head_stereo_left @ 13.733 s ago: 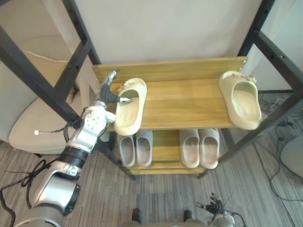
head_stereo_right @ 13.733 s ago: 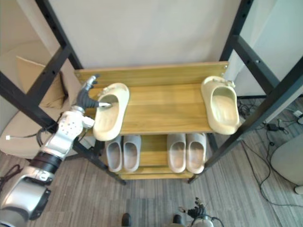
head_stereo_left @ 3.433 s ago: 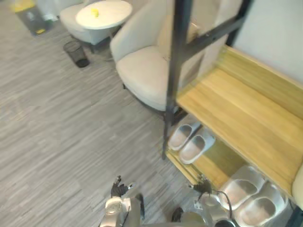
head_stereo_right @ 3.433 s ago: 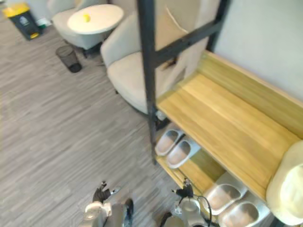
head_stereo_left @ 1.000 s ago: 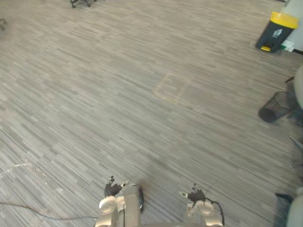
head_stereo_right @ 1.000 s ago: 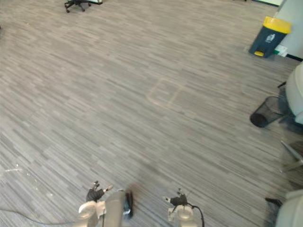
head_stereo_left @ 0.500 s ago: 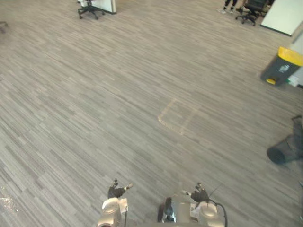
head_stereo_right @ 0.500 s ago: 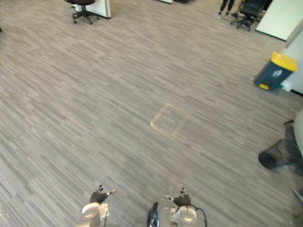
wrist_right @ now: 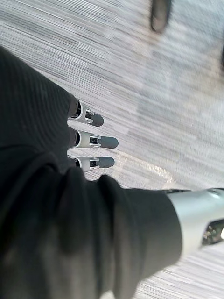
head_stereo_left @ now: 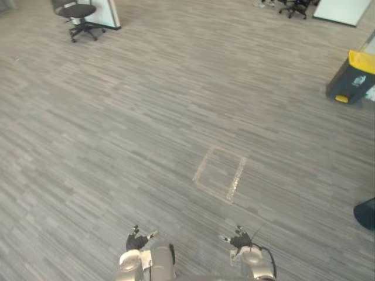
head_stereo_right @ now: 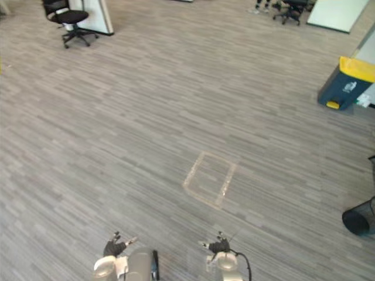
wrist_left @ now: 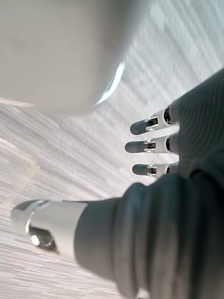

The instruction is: Organize the slippers on the shoe rack

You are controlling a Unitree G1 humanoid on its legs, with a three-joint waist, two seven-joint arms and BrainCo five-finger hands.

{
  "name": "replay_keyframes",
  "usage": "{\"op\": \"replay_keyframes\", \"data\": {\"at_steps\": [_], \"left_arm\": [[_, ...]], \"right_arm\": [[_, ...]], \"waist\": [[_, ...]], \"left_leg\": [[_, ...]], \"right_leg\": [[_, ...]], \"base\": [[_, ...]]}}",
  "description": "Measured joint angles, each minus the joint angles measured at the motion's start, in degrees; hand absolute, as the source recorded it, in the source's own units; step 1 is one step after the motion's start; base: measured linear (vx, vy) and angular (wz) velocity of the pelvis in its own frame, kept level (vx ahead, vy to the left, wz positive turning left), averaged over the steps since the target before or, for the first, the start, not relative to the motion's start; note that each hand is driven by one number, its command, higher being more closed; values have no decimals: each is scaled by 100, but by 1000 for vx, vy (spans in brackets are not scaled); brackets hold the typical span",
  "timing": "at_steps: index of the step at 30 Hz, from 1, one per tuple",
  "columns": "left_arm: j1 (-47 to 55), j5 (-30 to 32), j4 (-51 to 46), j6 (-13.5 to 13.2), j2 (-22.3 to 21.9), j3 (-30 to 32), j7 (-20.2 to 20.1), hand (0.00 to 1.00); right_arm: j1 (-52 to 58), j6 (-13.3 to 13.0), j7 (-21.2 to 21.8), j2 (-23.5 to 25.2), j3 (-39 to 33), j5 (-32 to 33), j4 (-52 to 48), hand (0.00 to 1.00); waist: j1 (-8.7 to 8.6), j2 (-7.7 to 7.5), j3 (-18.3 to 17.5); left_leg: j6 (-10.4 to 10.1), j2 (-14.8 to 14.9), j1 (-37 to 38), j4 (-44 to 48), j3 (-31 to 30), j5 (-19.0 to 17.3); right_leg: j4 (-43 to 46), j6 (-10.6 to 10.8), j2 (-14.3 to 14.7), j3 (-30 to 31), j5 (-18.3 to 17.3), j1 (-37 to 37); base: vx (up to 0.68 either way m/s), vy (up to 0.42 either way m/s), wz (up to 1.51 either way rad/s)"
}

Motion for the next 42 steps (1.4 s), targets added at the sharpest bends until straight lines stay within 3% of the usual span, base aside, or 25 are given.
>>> {"op": "replay_keyframes", "data": {"at_steps": [1, 2, 3, 6, 7, 9, 10, 13, 15, 16, 18, 19, 20, 21, 23, 26, 28, 29, 31, 34, 36, 37, 38, 39, 42], "left_arm": [[21, -1, 55, -6, -8, -9, 2, 0], [-3, -22, 128, -26, 59, -11, 6, 0], [-71, -3, 206, -41, 82, -3, 8, 0], [-68, 5, 277, -13, 115, -1, 16, 0], [-80, 7, 359, 14, 108, -11, 15, 0], [-116, 6, 442, 17, 51, -37, 15, 0], [-186, 5, 513, 24, 41, -173, 11, 0], [-373, 4, 669, 21, 51, -245, 6, 0], [-392, 5, 752, 23, 41, -256, 0, 0], [-414, 6, 782, 16, 55, -276, -7, 0], [-372, 10, 853, 19, 117, -352, -17, 0], [-319, 21, 895, 19, 141, -352, -19, 0], [-327, 54, 918, 26, 138, -343, -24, 0], [-284, 123, 909, 28, 131, -334, -42, 0], [-201, 141, 890, 65, 80, -213, -56, 0], [-8, 147, 642, 93, 58, 36, -121, 0], [47, 153, 524, 90, 78, 40, -125, 0], [55, 154, 429, 91, 63, 38, -129, 0], [78, 152, 373, 82, 59, 40, -130, 0], [54, 150, 371, 65, 45, 52, -120, 0], [76, 122, 412, 0, 4, 44, -119, 0], [79, 105, 450, -18, -28, 63, -109, 0], [85, 103, 455, -30, -26, 104, -114, 0], [72, 112, 444, -30, 8, 135, -114, 0], [46, 117, 501, -29, 68, 152, -114, 0]], "right_arm": [[22, 6, 3, -19, 5, -7, 61, 0], [-36, 25, 25, -41, 92, -12, 266, 0], [-67, 27, 34, -27, 56, -24, 296, 0], [-12, 27, 36, -36, 1, -38, 259, 0], [-6, 13, 38, -35, 6, -40, 216, 0], [44, -20, 42, -38, 5, -43, 145, 0], [149, -54, 34, -28, 8, -87, 94, 0], [163, -48, 25, -30, -7, -158, -15, 0], [140, -66, 12, -37, -164, -219, -25, 0], [143, -62, 13, -38, -174, -223, -7, 0], [121, -58, 31, -37, -210, -232, 107, 0], [113, -62, 34, -38, -218, -233, 158, 0], [75, -61, 38, -58, -277, -237, 169, 0], [73, -47, 36, -52, -393, -236, 182, 0], [78, -55, 38, -51, -369, -235, 155, 0], [122, -34, 33, -51, -162, -222, 173, 0], [133, -27, 36, -13, -55, -217, 185, 0], [132, -26, 35, 15, -31, -208, 176, 0], [159, -2, 25, 9, -52, -197, 180, 0], [155, 35, 8, 11, -87, -177, 182, 0], [149, 36, 9, -3, -114, -177, 229, 0], [156, 41, 10, -6, -115, -179, 275, 0], [160, 66, 11, 8, -98, -178, 358, 0], [207, 74, 57, -3, -52, -197, 402, 0], [246, 74, 59, 6, -124, -231, 373, 0]], "waist": [[56, 25, -48], [39, -118, -179], [0, -182, -219], [-3, -243, -206], [-19, -210, -177], [-53, -78, -118], [-210, -43, -130], [-270, -115, -64], [-329, -136, -60], [-344, -152, -57], [-348, -213, -69], [-360, -253, -93], [-380, -241, -111], [-370, -128, -142], [-402, 16, -120], [-321, 199, -98], [-260, 160, -83], [-259, 101, -67], [-251, 30, -88], [-241, -4, -83], [-222, 45, -128], [-205, 110, -169], [-184, 113, -201], [-127, -17, -244], [-50, -121, -259]], "left_leg": [[-100, -73, 9, -137, -58, 656], [143, -305, 18, -120, 18, 494], [349, -407, 30, -81, 105, 357], [756, -523, 477, 127, 428, -44], [867, -589, 896, 9, 444, -127], [817, -570, 1718, -444, 475, -249], [773, -574, 2293, -912, 571, -412], [747, -582, 2802, -1208, 864, -458], [613, -568, 3107, -1461, 1065, -535], [551, -580, 3208, -1564, 1118, -579], [382, -649, 3455, -1745, 1238, -678], [311, -695, 3529, -1756, 1218, -721], [231, -643, 3648, -1768, 1191, -770], [191, -505, 3665, -1651, 1186, -788], [-86, -215, 3396, -632, 1195, -975], [146, 566, 2064, 2880, 833, -718], [112, 640, 1620, 3368, 650, -776], [183, 630, 1379, 3220, 534, -827], [107, 606, 1187, 2501, 493, -932], [27, 100, 925, 882, -102, -866], [44, -224, 941, -283, -816, -392], [0, -193, 961, -421, -882, 1], [5, -215, 1056, -377, -705, 242], [104, -220, 1140, -358, -346, 90], [337, -227, 1482, -329, 273, -156]], "right_leg": [[-66, 55, -56, 193, -33, 97], [41, -15, -279, 302, 15, 42], [506, 103, -459, 463, 139, -215], [2069, 822, -691, 720, 511, -718], [3127, 1037, -729, 708, 569, -1030], [4521, 924, -683, 380, 493, -1651], [4995, 790, -692, -238, 334, -2294], [4405, 630, -686, -942, 134, -2727], [3129, 553, -555, -1516, 171, -2955], [2592, 509, -513, -1700, 316, -2966], [1412, 290, -375, -1914, 997, -2938], [1251, 62, -358, -1867, 1289, -2941], [1287, -211, -267, -1823, 1379, -2939], [1250, -228, -145, -1835, 1252, -2854], [1080, -246, 104, -1770, 1140, -2577], [806, -473, 617, -1281, 905, -1946], [796, -570, 746, -890, 720, -1684], [767, -489, 735, -658, 699, -1491], [689, -372, 695, -303, 640, -1292], [511, -153, 441, 214, 548, -950], [459, 86, 303, 537, 415, -893], [468, 217, 296, 699, 335, -872], [507, 373, 217, 893, 242, -825], [623, 502, 64, 1024, 205, -853], [1436, 763, -159, 990, 178, -1199]], "base": [[606, 374, -57], [603, 373, -28], [740, 463, -10], [578, 340, -34], [521, 302, -64], [484, 284, -76], [395, 224, -45], [261, 99, -42], [277, 67, -45], [277, 33, -31], [330, -13, -32], [403, -89, -19], [412, -140, -17], [411, -163, -18], [392, -173, -31], [438, -85, -87], [358, 3, -111], [366, 16, -135], [364, 78, -98], [372, 192, -71], [345, 275, -74], [430, 407, -91], [373, 357, -103], [450, 428, -111], [250, 293, -106]]}}
